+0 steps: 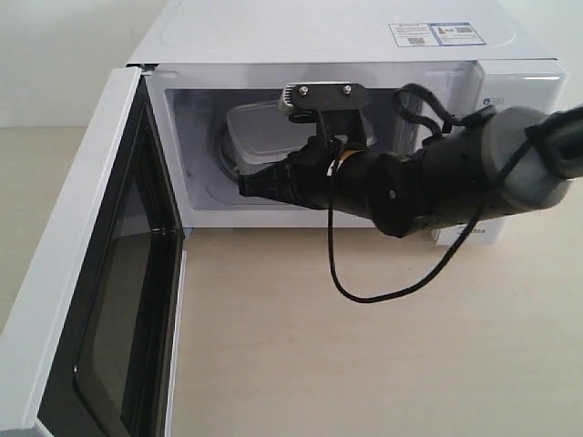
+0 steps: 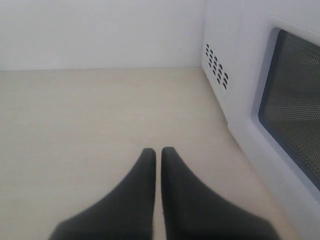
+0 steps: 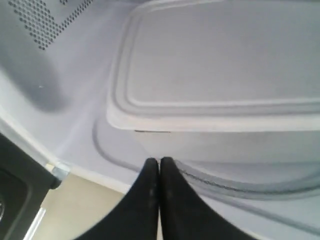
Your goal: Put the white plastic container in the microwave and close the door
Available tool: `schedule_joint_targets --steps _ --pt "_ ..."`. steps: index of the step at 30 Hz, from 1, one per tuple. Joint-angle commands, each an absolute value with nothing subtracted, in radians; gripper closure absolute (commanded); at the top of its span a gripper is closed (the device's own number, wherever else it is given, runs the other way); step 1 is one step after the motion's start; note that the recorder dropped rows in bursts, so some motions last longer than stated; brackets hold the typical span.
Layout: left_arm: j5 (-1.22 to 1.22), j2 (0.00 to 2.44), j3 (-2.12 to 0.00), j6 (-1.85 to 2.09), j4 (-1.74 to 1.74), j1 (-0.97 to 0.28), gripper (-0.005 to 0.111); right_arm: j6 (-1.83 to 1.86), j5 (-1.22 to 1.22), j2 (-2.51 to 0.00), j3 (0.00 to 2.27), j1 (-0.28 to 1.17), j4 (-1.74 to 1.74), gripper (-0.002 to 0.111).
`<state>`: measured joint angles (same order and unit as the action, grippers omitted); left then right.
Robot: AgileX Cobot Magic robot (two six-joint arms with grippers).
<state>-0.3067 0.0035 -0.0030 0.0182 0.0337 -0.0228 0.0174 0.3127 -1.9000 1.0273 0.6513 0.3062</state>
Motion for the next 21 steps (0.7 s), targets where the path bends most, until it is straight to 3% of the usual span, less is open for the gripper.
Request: schedule_joint_targets --steps 1,14,21 --pt "-0.304 0.0 0.0 0.017 0.033 -0.025 0.102 0.02 0.302 -1.8 0.931 0.649 0.301 0.108" --pt "-0.304 0.0 0.0 0.017 0.033 -0.025 0.102 0.0 0.521 -1.348 0.416 0.651 0.301 0.108" --pt "-0.304 0.0 0.0 0.017 0.033 -0.025 0.102 0.042 0.615 -1.123 0.256 0.649 0.319 0.108"
